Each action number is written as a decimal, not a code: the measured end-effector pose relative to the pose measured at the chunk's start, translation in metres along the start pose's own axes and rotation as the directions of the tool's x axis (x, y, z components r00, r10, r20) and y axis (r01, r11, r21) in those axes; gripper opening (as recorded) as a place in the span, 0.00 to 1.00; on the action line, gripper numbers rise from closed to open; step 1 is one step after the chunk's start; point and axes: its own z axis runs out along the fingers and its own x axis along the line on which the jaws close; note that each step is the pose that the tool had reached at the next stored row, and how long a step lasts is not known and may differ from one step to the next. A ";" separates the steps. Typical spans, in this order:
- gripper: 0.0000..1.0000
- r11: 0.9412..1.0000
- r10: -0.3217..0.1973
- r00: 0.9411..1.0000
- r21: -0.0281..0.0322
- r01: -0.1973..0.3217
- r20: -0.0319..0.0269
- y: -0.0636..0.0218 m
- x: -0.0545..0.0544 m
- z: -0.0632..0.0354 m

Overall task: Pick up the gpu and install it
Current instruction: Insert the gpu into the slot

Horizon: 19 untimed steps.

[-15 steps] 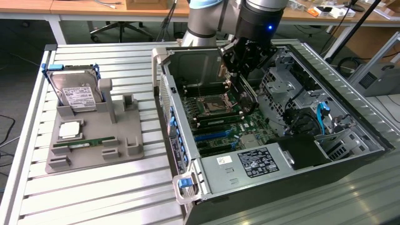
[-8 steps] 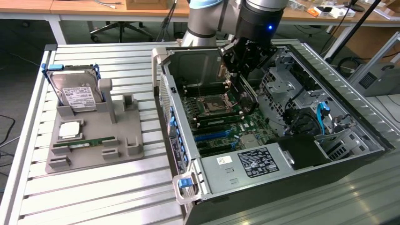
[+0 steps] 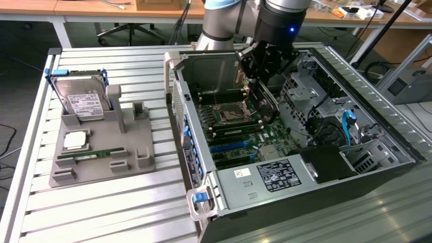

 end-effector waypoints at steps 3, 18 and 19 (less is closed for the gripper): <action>0.27 1.000 -0.003 1.000 0.000 0.003 0.000 0.0000 0.000 0.0000; 0.27 1.000 -0.012 1.000 0.000 0.012 0.000 0.0000 0.000 0.0000; 0.27 1.000 -0.013 1.000 0.000 0.013 0.000 0.0000 0.000 0.0000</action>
